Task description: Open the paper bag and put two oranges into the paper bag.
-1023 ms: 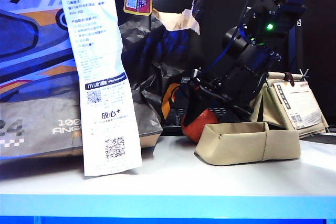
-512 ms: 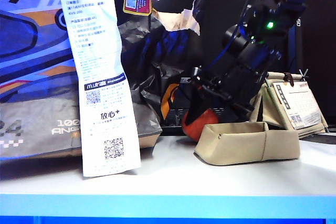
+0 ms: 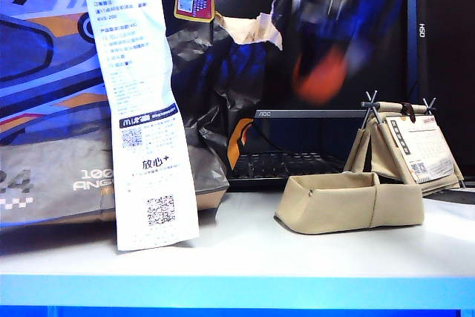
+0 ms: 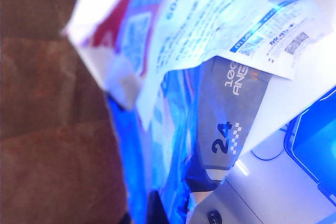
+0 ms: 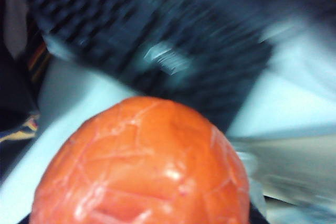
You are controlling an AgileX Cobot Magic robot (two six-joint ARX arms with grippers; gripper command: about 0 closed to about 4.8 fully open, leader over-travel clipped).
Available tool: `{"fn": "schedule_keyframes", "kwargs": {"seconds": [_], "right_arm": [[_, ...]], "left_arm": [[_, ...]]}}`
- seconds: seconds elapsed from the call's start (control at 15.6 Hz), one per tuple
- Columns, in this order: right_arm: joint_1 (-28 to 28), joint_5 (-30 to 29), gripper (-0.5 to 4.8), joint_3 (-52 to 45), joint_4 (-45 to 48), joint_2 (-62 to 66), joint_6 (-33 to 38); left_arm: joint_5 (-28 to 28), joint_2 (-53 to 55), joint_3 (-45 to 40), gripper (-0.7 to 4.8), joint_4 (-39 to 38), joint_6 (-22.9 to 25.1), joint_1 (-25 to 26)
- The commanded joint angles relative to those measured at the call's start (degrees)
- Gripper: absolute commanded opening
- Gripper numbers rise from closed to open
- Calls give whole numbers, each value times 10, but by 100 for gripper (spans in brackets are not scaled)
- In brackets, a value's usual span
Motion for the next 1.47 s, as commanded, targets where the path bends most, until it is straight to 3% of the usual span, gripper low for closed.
{"fn": "schedule_keyframes", "kwargs": {"seconds": [0.06,0.13,0.26,0.45,0.77,1.22,1.28,1.34,1.41,1.47], "right_arm": [[1,-39,-1,134,-97,-17,-20],[8,-99,-1,186,-105,-17,-13],[44,-132,-1,259,-88,-17,11],[99,-231,-1,289,-21,14,80],[130,-255,-1,289,-56,105,94],[144,-285,3,289,-56,119,95],[144,-285,100,289,-56,119,95],[144,-281,327,289,-54,119,111],[144,-281,403,289,-54,119,123],[144,-283,405,289,-52,119,123]], "left_arm": [[15,-3,2,-6,2,0,0],[35,-3,2,-5,3,0,0],[40,-3,2,-6,3,0,0],[38,-4,2,-5,7,1,0],[39,-5,2,-6,4,0,0],[41,-5,2,-5,3,0,0],[41,-5,2,-6,3,0,0],[41,-5,2,-5,2,0,0],[41,-5,2,-6,2,0,0],[41,-5,2,-5,3,0,0]]}}
